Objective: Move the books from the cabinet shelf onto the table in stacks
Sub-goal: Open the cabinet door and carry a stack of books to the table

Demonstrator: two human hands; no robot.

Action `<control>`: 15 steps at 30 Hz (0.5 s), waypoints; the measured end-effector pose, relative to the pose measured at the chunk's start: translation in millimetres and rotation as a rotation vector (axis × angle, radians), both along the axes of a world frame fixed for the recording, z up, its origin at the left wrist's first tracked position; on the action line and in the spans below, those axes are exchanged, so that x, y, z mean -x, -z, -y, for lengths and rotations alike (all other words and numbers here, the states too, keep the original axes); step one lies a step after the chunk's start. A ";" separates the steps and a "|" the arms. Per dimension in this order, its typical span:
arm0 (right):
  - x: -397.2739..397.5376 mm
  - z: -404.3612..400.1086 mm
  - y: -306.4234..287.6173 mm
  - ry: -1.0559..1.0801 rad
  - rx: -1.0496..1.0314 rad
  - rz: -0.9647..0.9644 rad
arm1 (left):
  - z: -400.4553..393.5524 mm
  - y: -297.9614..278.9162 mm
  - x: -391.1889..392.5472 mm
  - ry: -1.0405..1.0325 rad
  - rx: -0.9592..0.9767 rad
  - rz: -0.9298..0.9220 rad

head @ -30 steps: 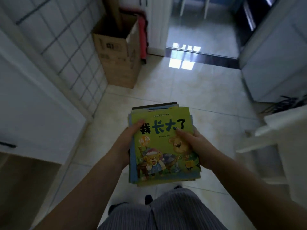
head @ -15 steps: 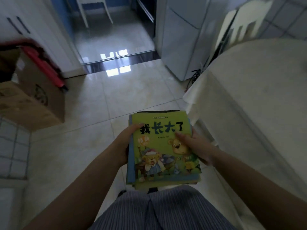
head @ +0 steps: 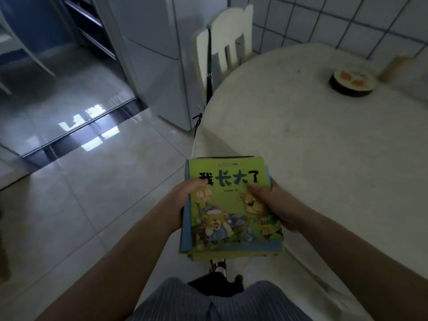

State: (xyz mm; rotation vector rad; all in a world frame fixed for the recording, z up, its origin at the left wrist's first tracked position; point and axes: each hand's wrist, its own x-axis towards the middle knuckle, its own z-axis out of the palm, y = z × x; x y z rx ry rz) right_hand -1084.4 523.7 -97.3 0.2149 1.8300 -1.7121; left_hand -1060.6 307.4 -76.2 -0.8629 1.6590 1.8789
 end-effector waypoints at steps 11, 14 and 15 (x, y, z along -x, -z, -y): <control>150.3 -72.4 -14.2 0.283 0.029 0.029 | -75.7 -16.4 200.6 0.239 0.036 -0.014; 186.1 -93.4 -10.3 0.338 0.011 0.051 | -97.6 -15.3 246.6 0.268 0.024 -0.016; 196.1 -98.0 -8.6 0.342 -0.003 0.062 | -102.9 -15.6 258.2 0.278 0.024 -0.003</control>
